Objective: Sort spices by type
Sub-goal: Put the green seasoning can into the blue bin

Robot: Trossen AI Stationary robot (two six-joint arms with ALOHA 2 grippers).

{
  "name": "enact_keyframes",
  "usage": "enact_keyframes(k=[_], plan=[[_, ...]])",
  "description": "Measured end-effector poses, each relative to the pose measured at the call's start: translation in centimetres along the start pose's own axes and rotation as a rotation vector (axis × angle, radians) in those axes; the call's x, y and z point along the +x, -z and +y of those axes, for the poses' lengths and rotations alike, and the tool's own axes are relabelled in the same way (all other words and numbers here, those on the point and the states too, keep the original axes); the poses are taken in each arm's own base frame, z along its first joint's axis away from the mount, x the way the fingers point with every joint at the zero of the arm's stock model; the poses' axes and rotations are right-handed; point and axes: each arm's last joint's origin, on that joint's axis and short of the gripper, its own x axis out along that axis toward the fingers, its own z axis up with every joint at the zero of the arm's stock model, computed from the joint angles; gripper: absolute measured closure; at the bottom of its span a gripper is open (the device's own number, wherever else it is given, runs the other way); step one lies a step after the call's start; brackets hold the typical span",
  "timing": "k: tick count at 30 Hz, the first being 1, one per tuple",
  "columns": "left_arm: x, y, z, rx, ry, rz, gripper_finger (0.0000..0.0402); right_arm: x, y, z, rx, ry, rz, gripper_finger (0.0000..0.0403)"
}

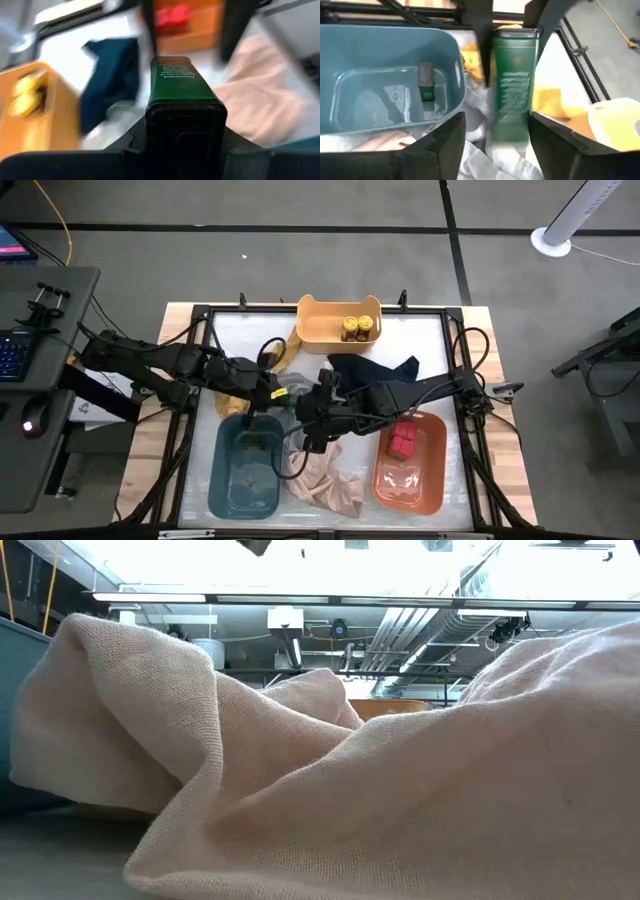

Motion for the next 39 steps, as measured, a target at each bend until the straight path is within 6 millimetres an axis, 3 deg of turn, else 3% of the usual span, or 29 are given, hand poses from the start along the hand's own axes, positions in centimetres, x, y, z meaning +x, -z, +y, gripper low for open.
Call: enact_keyframes(k=[5,9,15,18,22,26,33,39], plan=[[-1.1,2.4,0.4,-0.048,-0.137,0.233,0.0311,-1.3,0.7,-1.0,0.083,0.057,0.067,0.0179],[-2.2,4.0,-0.4,-0.201,-0.047,0.374,0.0311,-2.0,2.1,-1.3,0.096,0.105,0.173,0.0177],[-3.7,3.8,-5.4,-0.301,0.289,0.416,0.0311,-3.3,3.6,-0.4,-0.004,0.174,0.254,0.0176],[-3.7,3.9,-8.4,-0.265,0.361,0.463,0.0311,-3.7,4.0,0.0,-0.019,0.208,0.252,0.0176],[-2.1,5.1,-11.9,-0.225,0.373,0.514,0.0311,-3.7,4.1,0.2,-0.034,0.217,0.249,0.0176],[1.2,6.8,-14.1,-0.226,0.318,0.574,0.0311,-3.7,4.0,-0.1,-0.026,0.237,0.240,0.0176],[5.6,8.2,-15.6,-0.200,0.155,0.670,0.0311,-3.7,4.0,-0.1,-0.029,0.233,0.241,0.0176],[7.4,9.2,-16.0,-0.210,0.076,0.767,0.0311,-3.8,4.1,0.1,-0.033,0.229,0.240,0.0176]])
